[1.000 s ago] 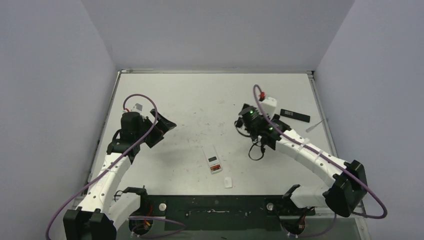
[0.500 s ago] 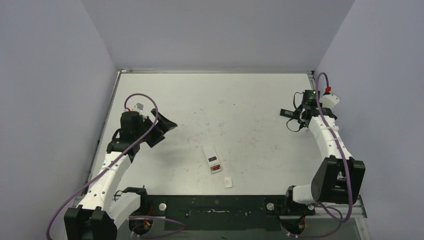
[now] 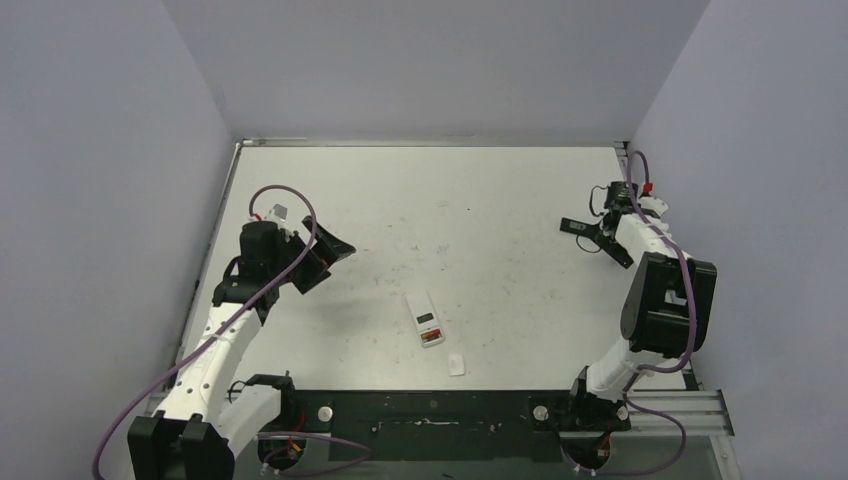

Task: Unload the batteries from the remote control
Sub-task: Pick up the screwdriver from the corner of the board.

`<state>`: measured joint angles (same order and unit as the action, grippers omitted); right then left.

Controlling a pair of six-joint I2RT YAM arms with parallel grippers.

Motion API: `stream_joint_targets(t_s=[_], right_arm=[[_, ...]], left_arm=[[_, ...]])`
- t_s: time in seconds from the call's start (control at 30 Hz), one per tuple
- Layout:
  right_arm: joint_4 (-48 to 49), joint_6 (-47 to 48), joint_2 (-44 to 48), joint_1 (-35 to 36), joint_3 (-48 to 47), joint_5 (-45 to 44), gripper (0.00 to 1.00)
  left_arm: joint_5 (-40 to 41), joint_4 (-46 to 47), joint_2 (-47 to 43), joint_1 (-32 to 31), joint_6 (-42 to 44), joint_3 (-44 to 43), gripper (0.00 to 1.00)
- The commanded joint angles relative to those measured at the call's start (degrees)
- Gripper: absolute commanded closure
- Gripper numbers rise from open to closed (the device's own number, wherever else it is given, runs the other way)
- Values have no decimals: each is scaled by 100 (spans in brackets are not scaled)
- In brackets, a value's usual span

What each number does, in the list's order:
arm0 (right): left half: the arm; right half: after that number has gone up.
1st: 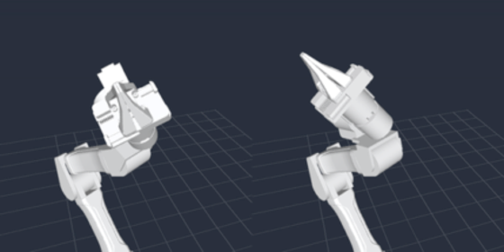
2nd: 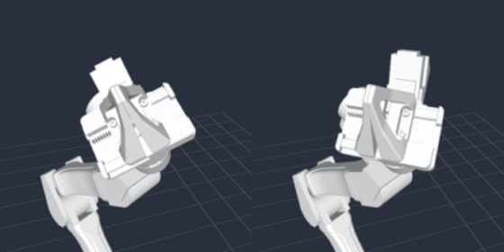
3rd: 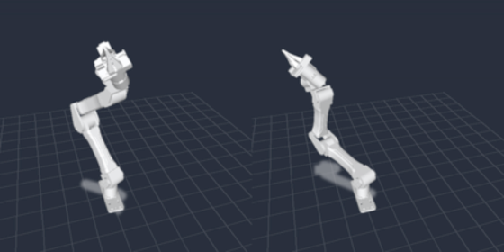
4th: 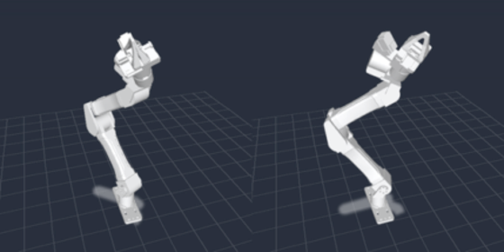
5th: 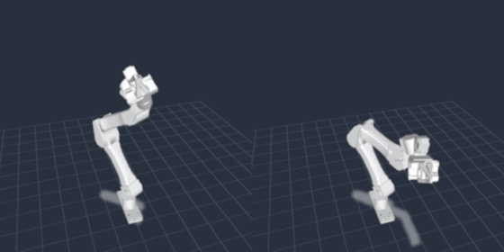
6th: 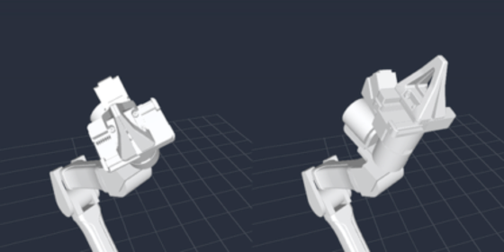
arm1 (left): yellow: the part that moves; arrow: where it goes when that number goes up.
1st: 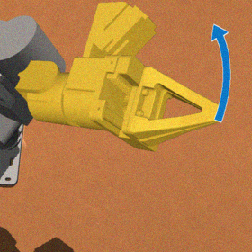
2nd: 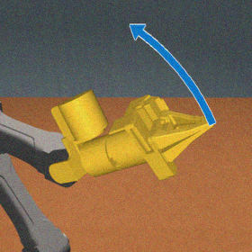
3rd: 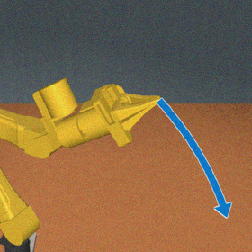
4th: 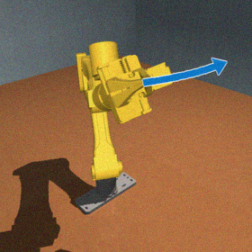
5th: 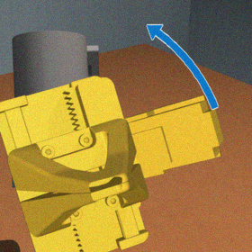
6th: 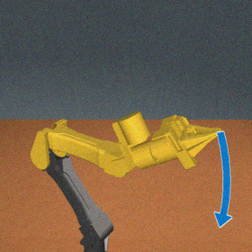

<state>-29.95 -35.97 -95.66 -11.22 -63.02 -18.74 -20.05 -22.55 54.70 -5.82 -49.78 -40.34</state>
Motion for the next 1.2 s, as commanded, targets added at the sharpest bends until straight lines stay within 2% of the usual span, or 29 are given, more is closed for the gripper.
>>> stream_joint_targets(t_s=[0.0, 1.17], right_arm=[[487, 59, -63, -119, -112, 76, 39], [865, 257, -778, -691, -354, 680, 46]], left_arm=[[-78, 57, -107, 46, 70, -311, 2], [-245, 224, 148, 47, 21, -345, 0]])
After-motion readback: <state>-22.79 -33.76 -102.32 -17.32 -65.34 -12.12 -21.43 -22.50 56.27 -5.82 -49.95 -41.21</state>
